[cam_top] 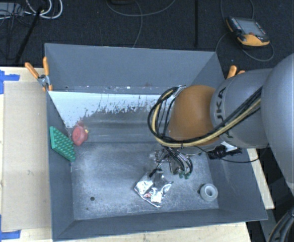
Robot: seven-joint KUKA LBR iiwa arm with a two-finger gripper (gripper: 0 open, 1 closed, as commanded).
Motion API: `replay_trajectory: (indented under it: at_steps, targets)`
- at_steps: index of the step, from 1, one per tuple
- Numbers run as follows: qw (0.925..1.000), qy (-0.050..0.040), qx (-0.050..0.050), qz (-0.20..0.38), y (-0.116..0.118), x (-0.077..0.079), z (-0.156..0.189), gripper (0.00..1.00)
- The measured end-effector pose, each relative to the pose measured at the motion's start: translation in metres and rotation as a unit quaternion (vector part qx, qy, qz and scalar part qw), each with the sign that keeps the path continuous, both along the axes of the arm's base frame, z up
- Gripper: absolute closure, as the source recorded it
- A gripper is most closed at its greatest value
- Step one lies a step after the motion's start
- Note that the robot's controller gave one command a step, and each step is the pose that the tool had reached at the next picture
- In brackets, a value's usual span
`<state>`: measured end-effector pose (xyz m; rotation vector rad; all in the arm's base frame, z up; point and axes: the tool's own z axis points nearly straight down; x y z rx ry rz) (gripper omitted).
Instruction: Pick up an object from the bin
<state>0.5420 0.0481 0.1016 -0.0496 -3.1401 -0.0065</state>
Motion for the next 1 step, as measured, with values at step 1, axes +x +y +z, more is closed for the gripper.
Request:
replay_trajectory:
  at_steps: [1]
  targets:
    - [1.0000,-0.0048,-0.002,0.004,-0.0140,-0.0031,0.1161,1.00]
